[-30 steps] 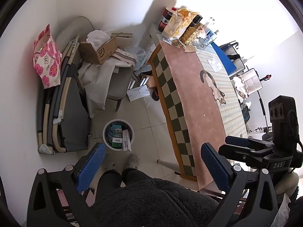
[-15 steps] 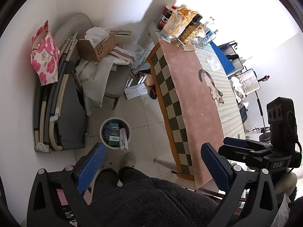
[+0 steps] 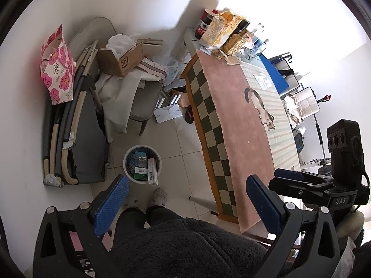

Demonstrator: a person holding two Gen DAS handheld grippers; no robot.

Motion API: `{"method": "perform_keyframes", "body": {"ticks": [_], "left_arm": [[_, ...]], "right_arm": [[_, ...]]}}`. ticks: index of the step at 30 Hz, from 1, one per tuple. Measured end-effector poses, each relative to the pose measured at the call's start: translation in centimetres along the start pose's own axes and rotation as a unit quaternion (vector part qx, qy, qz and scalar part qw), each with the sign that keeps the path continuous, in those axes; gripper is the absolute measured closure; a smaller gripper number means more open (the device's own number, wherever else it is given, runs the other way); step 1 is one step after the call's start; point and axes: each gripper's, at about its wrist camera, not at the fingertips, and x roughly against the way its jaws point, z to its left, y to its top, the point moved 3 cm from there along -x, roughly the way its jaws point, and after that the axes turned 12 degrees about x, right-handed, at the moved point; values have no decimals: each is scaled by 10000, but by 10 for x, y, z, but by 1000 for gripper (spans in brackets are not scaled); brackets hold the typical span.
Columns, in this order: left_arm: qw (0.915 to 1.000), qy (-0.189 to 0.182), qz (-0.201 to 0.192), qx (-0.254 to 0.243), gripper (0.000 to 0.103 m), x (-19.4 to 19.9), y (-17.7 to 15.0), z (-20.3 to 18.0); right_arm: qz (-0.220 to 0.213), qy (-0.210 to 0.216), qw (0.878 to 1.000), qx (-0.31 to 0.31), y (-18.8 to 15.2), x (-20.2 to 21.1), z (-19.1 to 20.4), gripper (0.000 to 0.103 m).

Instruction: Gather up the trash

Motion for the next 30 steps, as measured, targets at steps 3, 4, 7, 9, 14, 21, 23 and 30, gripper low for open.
{"method": "perform_keyframes", "body": {"ticks": [3, 4, 7, 9, 14, 21, 23, 30], "left_arm": [[10000, 4, -9, 13, 0, 1, -1, 1], [10000, 3, -4, 3, 0, 0, -1, 1], [10000, 8, -10, 4, 0, 2, -2, 3], [10000, 8, -16, 9, 0, 3, -2, 4], [10000, 10, -14, 8, 0, 2, -2, 4], [10000, 14, -32, 25, 0, 4, -5, 4], [10000, 20, -30, 38, 0, 4, -6, 4], [10000, 16, -46, -5, 0, 8, -3, 5]], "right_arm": [[-1, 8, 10000, -8, 1, 0, 2, 0], [5, 12, 10000, 6, 1, 0, 2, 0], [4, 21, 10000, 7, 1, 0, 4, 0], [17, 26, 10000, 43, 0, 0, 6, 0], [20, 28, 10000, 32, 2, -1, 8, 0], [37, 34, 10000, 50, 0, 0, 8, 0], [39, 35, 10000, 56, 0, 0, 8, 0], [24, 46, 10000, 70, -3, -1, 10, 0]]}}
